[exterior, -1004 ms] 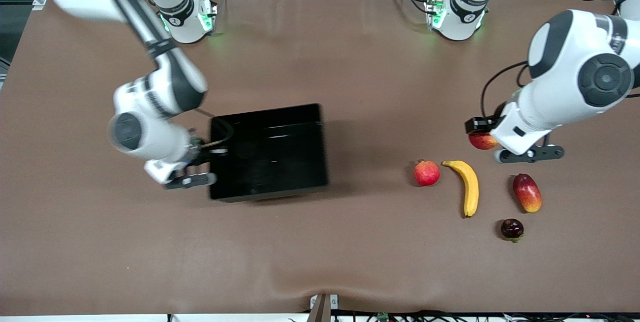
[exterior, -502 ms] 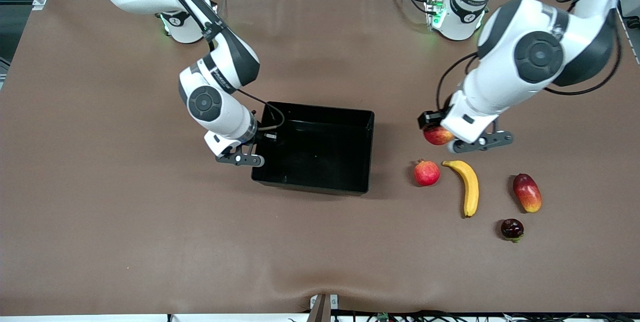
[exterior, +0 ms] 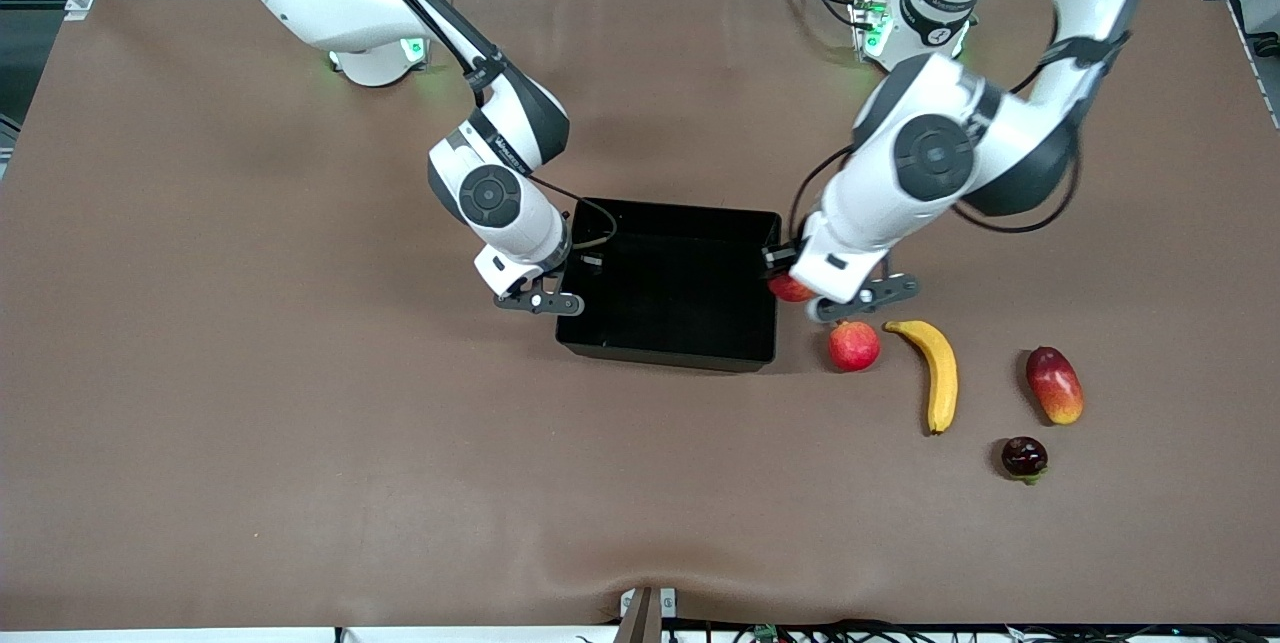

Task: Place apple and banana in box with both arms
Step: 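Drop the apple into the tray while the right gripper releases it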

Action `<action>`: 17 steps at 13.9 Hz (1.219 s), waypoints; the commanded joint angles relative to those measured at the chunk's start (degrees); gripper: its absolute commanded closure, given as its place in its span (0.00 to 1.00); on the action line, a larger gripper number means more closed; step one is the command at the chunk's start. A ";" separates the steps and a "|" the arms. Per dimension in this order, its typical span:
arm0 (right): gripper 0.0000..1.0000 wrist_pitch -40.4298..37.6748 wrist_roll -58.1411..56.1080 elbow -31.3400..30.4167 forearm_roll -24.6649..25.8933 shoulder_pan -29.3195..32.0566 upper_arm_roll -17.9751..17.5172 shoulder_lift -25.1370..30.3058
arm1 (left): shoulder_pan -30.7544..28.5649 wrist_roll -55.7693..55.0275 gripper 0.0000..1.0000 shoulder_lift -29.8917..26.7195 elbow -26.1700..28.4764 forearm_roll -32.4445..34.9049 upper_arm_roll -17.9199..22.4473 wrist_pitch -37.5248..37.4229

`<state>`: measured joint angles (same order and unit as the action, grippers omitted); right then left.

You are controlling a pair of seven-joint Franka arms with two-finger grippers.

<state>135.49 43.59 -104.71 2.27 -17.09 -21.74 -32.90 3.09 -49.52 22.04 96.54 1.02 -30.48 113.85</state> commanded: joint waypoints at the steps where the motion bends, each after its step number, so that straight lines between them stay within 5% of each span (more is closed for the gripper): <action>1: 0.68 1.18 0.88 0.83 1.33 -0.66 0.29 -0.50 | 1.12 -2.95 1.00 3.96 -0.04 0.21 -0.02 3.03; 3: 0.04 0.84 0.97 0.92 1.24 -0.40 0.29 -0.41 | 2.70 -5.58 1.00 6.43 0.48 0.38 0.07 4.35; 4: 0.00 0.83 0.97 0.92 1.33 -0.40 0.29 -0.41 | 3.32 -6.90 1.00 7.66 1.10 0.82 0.07 5.40; 10: 0.00 -3.20 0.80 1.00 1.24 3.36 0.12 4.06 | 5.69 -8.76 1.00 13.64 5.93 1.18 0.25 11.12; 16: 0.00 -8.74 -15.43 0.91 1.07 14.17 -0.06 8.20 | 5.87 -8.76 0.99 18.21 5.67 2.49 1.65 14.64; 17: 0.00 -9.62 -19.91 0.92 0.54 16.54 -0.23 8.99 | 5.78 -8.76 0.92 18.04 5.67 2.93 1.65 14.64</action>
<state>127.60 29.51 -102.82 2.48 -4.48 -20.84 -26.08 8.73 -57.35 39.21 102.22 1.36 -29.96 127.55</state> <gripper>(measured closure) 0.000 0.247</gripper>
